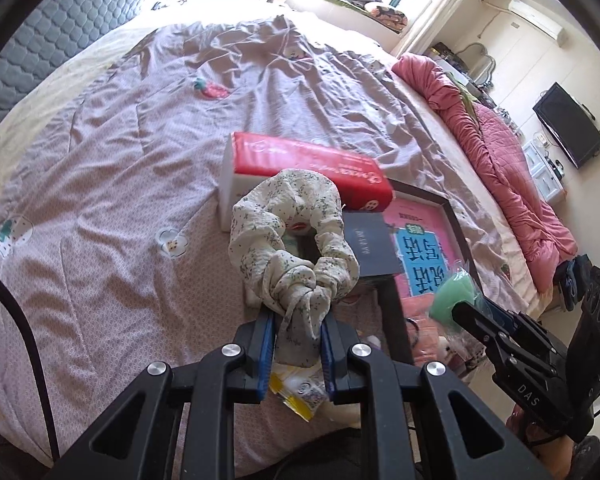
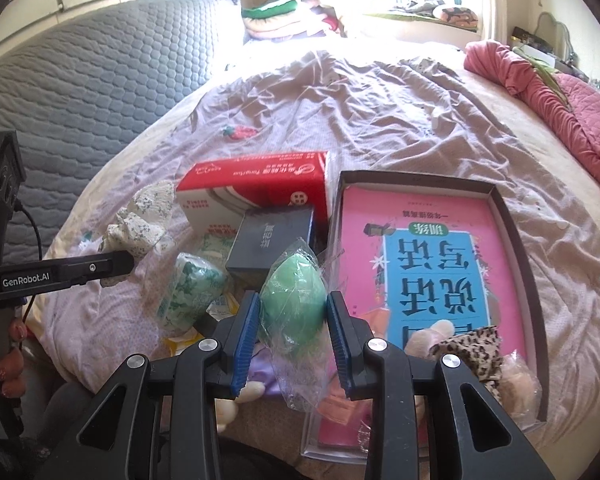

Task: Organize soft objects
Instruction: 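Carry the floral scrunchie with the left tool while the right tool carries the bagged sponge over the tray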

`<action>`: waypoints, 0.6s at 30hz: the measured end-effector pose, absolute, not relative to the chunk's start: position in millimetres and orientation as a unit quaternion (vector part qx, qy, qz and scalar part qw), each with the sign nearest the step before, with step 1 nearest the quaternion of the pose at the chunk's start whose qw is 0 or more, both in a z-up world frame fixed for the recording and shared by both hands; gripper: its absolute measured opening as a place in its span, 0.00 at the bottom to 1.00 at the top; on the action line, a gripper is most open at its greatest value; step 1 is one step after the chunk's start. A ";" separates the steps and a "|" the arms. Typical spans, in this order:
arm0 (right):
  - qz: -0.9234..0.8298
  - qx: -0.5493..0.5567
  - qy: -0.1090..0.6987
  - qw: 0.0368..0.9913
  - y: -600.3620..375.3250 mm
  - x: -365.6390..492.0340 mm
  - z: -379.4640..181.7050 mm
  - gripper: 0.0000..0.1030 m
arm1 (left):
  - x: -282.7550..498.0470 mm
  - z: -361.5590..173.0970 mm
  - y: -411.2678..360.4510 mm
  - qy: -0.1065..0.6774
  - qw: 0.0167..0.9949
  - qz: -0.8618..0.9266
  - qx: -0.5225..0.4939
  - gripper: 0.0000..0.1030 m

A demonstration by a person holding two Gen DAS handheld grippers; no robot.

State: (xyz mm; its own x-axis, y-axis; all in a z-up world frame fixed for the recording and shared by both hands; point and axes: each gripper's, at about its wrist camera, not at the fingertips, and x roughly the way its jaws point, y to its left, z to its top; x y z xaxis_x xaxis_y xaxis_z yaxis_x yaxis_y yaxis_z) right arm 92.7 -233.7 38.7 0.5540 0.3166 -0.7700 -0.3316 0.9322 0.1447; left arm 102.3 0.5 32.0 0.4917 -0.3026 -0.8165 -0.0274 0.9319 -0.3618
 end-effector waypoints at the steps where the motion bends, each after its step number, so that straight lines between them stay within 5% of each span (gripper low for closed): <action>1: 0.182 -0.006 0.432 0.883 -237.4 91.1 41.8 0.35 | 101.1 35.8 -3.3 0.496 0.849 -0.083 -0.161 0.20; 18: 0.122 0.046 0.378 0.917 -321.6 71.9 87.9 0.34 | 89.5 72.9 -74.5 0.480 0.863 -0.123 -0.096 0.20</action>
